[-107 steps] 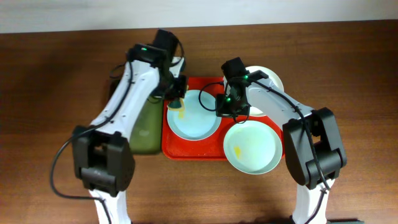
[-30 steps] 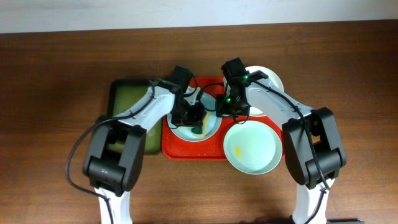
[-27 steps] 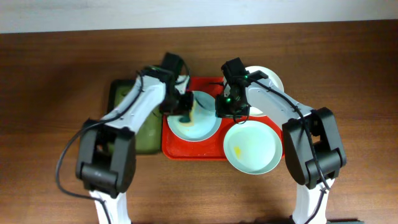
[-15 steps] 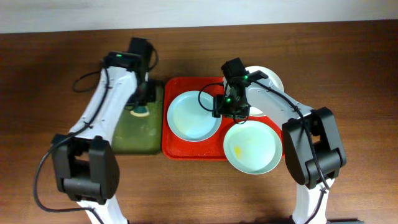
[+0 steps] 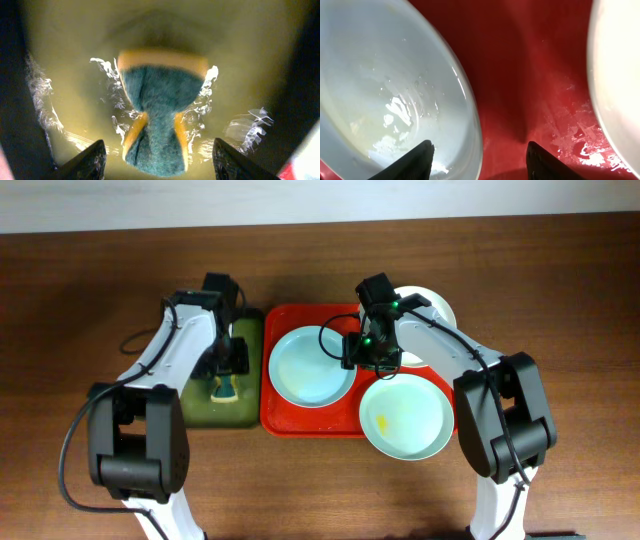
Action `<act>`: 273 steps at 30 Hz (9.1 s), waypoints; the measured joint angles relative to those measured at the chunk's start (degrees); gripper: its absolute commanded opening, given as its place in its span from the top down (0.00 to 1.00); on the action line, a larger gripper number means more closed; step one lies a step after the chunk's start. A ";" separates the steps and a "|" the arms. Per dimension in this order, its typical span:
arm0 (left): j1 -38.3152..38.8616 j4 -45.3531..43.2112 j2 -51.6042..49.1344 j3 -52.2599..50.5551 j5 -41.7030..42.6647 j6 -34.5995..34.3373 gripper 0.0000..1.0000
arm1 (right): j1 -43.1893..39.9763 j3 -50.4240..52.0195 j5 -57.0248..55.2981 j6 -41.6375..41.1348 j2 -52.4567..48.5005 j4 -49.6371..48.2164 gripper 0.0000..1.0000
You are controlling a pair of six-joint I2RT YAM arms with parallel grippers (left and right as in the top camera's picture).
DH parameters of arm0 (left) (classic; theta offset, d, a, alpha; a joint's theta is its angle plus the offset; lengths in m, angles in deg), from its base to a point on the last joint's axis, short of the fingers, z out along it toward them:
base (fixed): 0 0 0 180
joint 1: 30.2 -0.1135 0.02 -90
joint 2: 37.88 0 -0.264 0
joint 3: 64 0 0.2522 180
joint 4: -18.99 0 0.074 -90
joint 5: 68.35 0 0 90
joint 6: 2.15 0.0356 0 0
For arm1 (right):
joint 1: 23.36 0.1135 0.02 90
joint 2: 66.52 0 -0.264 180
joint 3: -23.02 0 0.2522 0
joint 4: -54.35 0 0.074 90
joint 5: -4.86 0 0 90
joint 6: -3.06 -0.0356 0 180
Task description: Clean dirty plates on tray and stack at the side
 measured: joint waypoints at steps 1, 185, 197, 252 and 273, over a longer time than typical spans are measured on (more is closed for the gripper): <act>-0.04 1.68 0.00 3.72 0.22 -0.09 0.28 | 0.00 0.00 0.02 -0.02 0.00 0.00 0.39; -28.39 11.67 6.88 30.86 10.60 -2.80 0.01 | 3.87 -18.97 -18.82 1.97 5.03 29.68 0.96; -28.39 11.67 6.88 30.86 10.60 -2.80 0.01 | 8.70 -17.79 -28.87 -6.47 5.03 24.61 0.36; -26.73 21.79 6.88 30.86 18.25 -0.96 0.01 | -0.68 9.62 -13.60 -8.57 6.58 1.03 0.67; -4.94 -4.85 6.88 -3.43 7.52 9.33 0.74 | -0.61 9.57 -7.41 -8.00 6.60 5.01 0.95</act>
